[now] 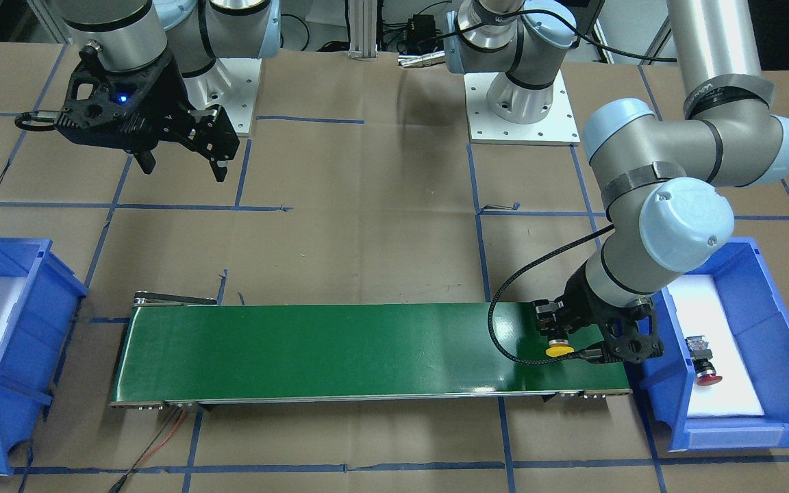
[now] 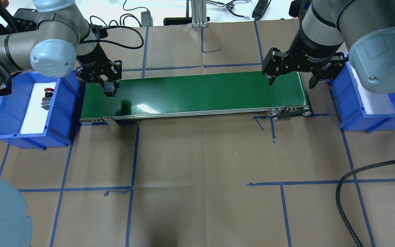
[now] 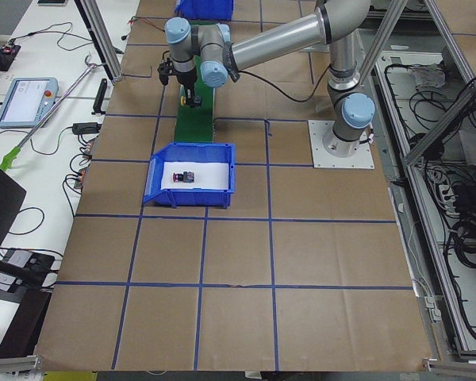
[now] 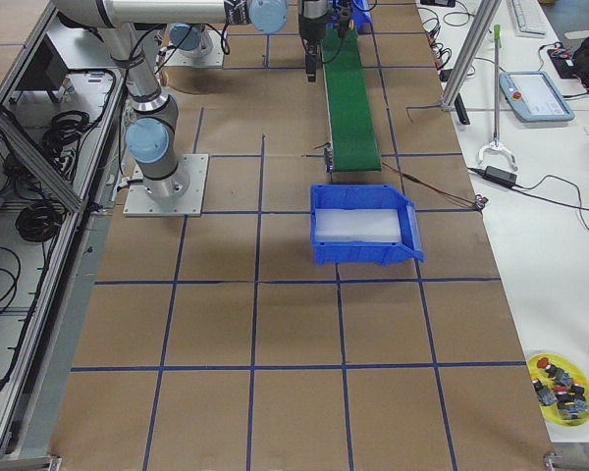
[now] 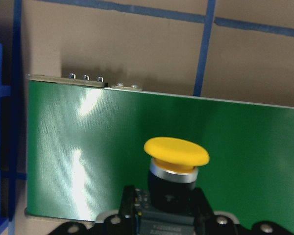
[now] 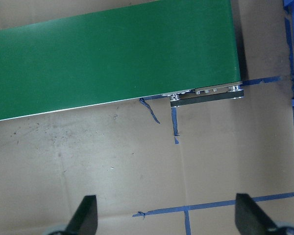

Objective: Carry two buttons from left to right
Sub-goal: 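Lower the yellow button onto the green belt and open the left gripper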

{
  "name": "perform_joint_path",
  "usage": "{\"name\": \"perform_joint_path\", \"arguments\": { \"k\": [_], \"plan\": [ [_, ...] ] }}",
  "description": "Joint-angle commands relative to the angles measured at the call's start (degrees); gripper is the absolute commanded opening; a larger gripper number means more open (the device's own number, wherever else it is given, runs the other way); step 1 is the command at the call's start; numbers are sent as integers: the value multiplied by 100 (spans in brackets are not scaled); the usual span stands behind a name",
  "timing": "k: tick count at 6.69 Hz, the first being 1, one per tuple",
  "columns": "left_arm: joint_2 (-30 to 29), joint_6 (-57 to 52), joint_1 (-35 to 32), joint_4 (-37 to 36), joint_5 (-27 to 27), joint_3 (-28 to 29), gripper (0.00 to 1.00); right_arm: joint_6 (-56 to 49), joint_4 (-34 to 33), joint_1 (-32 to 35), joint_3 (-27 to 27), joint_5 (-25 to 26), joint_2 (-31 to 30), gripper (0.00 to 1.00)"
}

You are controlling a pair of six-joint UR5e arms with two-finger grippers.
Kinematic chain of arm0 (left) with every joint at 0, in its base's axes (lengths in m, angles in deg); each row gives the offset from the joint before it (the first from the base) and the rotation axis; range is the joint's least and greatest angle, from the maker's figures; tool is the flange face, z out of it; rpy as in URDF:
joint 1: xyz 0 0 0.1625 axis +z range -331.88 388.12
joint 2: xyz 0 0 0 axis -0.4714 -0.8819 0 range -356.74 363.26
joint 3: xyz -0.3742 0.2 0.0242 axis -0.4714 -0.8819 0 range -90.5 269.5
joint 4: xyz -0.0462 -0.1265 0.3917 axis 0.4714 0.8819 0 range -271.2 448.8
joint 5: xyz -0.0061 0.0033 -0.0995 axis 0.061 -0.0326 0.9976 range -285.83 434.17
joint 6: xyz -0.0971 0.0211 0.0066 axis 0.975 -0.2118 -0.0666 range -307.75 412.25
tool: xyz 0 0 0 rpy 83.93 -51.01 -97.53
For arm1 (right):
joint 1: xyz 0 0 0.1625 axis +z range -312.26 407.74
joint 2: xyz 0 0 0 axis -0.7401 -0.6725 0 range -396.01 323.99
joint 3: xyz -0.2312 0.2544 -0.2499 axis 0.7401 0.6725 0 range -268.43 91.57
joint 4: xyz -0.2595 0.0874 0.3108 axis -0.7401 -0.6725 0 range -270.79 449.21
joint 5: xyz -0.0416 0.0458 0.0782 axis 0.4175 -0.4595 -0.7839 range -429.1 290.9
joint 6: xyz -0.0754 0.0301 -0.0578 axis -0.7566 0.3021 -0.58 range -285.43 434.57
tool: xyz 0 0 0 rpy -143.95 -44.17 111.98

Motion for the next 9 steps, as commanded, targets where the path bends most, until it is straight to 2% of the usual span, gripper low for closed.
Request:
{"name": "perform_joint_path", "arguments": {
  "k": [1, 3, 4, 5, 7, 9],
  "plan": [
    [-69, -107, 176, -648, 1, -494, 2, -3, -3, 0, 7, 0, 0, 100],
    [-139, -28, 168, -775, 1, -584, 4, 6, -3, 0, 15, 0, 0, 100],
    [-192, -10, 168, -783, 1, -575, 45, -3, -3, 0, 24, 0, 9, 100],
    [-184, 43, 168, -766, 27, -532, 99, -3, -11, 0, 15, 0, 26, 100],
    [-9, 105, 168, -609, 1, -147, 100, -3, -11, 0, 24, 0, 18, 100],
    [245, 113, 133, 896, 10, 844, 100, -3, -3, 0, 50, 0, 18, 100]
  ]
}}
